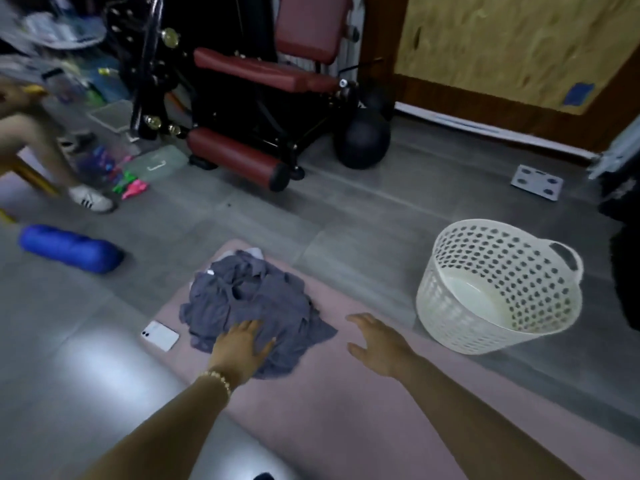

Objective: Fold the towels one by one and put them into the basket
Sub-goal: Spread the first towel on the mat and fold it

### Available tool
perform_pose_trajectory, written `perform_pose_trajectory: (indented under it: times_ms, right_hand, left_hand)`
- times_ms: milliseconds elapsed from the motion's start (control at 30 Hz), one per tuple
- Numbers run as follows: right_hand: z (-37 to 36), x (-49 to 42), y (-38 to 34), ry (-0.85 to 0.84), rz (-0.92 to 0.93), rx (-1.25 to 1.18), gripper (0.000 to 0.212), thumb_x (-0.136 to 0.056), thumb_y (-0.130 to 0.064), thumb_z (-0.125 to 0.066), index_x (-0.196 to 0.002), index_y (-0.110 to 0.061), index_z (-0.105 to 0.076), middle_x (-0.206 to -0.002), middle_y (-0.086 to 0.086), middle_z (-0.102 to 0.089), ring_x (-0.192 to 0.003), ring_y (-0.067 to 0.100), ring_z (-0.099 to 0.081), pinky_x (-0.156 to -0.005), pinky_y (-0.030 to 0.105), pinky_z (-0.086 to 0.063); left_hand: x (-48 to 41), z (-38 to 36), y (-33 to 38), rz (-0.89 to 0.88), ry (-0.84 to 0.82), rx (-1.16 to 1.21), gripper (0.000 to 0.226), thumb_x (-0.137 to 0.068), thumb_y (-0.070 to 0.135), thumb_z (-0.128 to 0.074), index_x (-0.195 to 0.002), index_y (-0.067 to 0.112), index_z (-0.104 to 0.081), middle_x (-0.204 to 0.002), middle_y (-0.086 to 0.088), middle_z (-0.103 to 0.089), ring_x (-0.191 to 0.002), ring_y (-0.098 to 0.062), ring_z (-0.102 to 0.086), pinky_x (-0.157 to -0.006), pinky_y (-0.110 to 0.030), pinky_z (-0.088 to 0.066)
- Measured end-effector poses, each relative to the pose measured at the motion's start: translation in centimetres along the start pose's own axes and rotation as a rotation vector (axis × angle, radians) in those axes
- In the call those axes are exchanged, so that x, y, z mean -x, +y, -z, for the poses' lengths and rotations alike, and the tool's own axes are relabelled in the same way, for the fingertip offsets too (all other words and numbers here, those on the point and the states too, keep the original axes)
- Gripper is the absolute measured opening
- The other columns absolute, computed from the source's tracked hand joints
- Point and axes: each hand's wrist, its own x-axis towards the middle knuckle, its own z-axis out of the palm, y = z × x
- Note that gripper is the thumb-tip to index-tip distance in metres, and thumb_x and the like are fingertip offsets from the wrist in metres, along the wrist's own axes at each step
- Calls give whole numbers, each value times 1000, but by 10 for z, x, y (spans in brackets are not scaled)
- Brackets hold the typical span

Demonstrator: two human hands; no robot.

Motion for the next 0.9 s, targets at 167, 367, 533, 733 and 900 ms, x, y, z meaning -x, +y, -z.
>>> perform_pose_trajectory:
  times_ms: [167, 367, 533, 733, 900]
  right_hand:
    - [-104, -91, 39, -12, 17, -30, 62, -97, -38, -46, -150, -21, -18, -154, -4, -23, -136, 18, -34, -108, 29, -32]
    - [-226, -209, 91, -20, 6, -127, 63, -96, -41, -47, -149, -23, -19, -155, -6, -20, -136, 16, -33, -108, 30, -34]
    - [-304, -268, 128, -22, 4, -179, 67, -93, -50, -45, -149, -26, -16, -154, -6, -24, -136, 14, -34, -107, 25, -32]
    - [-361, -313, 161, -54, 12, -177, 87, -77, -75, -37, -148, -29, -21, -154, -9, -21, -136, 13, -34, -108, 27, -33]
    - [-373, -330, 167, -36, 48, -288, 110, -57, -92, -27, -148, -30, -22, -151, -14, -23, -135, 10, -33, -109, 24, -31]
  left_hand:
    - [-49, -96, -46, 54, 51, 14, 101, -62, 73, -9, -141, 19, -41, -143, -4, -46, -129, -25, -44, -104, -34, -34]
    - [-146, -209, -116, 180, 83, 63, 68, -92, 59, -37, -147, 21, -24, -149, 2, -31, -134, -20, -34, -105, -34, -34]
    - [-219, -272, -153, 171, 160, 108, 77, -90, 60, -41, -150, 21, -14, -156, 1, -21, -140, -22, -26, -110, -35, -29]
    - [-275, -320, -182, 318, 192, 186, 92, -84, 68, -43, -151, 19, -3, -157, -10, -16, -141, -31, -24, -113, -42, -25]
    - [-292, -327, -182, 256, 346, 323, 71, -85, 56, -56, -134, 11, -34, -123, -12, -57, -109, -31, -55, -87, -39, -46]
